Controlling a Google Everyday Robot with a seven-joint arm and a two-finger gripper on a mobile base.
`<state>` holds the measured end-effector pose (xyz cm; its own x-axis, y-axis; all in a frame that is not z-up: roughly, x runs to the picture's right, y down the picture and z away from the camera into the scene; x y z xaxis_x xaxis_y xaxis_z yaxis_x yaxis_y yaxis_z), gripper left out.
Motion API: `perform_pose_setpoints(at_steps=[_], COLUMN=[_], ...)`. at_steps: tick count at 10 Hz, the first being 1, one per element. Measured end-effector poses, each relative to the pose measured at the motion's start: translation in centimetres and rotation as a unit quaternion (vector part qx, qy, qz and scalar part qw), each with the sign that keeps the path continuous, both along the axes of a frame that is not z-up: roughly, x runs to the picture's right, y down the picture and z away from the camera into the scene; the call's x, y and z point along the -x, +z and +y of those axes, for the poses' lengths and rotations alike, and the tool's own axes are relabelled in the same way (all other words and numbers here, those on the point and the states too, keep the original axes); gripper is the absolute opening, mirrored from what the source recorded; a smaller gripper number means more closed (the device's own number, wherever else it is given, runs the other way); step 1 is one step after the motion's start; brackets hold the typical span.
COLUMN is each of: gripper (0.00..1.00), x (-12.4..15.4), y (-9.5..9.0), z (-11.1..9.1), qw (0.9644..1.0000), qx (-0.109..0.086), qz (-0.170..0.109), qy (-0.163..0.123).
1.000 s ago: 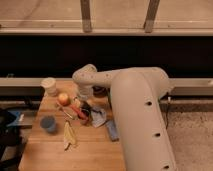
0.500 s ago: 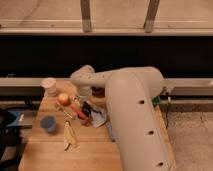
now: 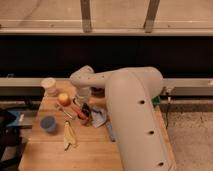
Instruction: Wipe tray with eraser
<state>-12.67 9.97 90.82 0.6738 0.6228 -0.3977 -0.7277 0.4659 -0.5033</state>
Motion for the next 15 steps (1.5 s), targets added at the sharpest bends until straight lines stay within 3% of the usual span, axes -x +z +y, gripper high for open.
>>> perform_pose_setpoints(at_steps=[3, 6, 9, 12, 15], gripper=[0.11, 0.11, 0.11, 0.11, 0.11], x=[-1.4, -3.4, -7.3, -13.1, -18.2], y=[-0.8, -4.1, -7.9, -10.8, -12.5], z=[-1.5, -6.5, -12.2, -15.4, -15.4], qw=[0.9993, 0.9960, 0.9894, 0.9829, 0.9768], qx=[-0.009, -0.031, -0.065, -0.103, -0.118], qz=[-0.014, -0.049, -0.074, -0.061, -0.025], qy=[0.033, 0.068, 0.106, 0.140, 0.177])
